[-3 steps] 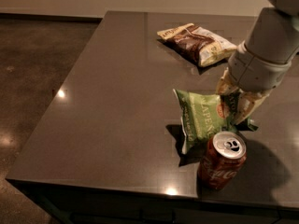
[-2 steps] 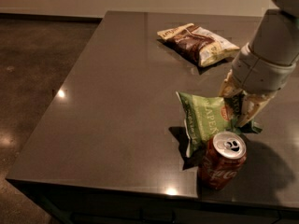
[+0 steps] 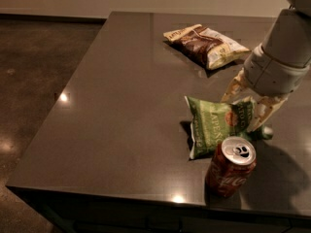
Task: Move green jalapeno chip bag near coke can
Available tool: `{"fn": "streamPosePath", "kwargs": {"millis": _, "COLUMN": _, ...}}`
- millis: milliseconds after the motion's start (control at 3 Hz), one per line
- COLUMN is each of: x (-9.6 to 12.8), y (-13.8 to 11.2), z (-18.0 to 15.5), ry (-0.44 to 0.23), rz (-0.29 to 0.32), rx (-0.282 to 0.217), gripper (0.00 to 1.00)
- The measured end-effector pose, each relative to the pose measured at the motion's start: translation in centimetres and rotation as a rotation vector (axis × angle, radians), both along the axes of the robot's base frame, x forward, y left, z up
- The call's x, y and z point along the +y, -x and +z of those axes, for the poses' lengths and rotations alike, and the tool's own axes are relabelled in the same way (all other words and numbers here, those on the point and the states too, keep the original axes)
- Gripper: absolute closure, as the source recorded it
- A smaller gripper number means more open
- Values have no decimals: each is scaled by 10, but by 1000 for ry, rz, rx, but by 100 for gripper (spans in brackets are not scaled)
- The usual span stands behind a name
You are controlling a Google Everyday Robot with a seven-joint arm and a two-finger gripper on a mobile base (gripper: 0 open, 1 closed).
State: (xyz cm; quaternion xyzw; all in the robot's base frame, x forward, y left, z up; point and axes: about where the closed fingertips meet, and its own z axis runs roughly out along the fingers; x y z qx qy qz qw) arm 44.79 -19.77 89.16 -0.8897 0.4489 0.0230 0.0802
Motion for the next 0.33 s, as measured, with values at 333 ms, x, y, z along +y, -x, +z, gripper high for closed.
{"fn": "streamPosePath", "kwargs": {"millis": 333, "x": 2, "y": -4, "z": 0, "ry": -4, "rz": -2, "rx": -16, "gripper": 0}}
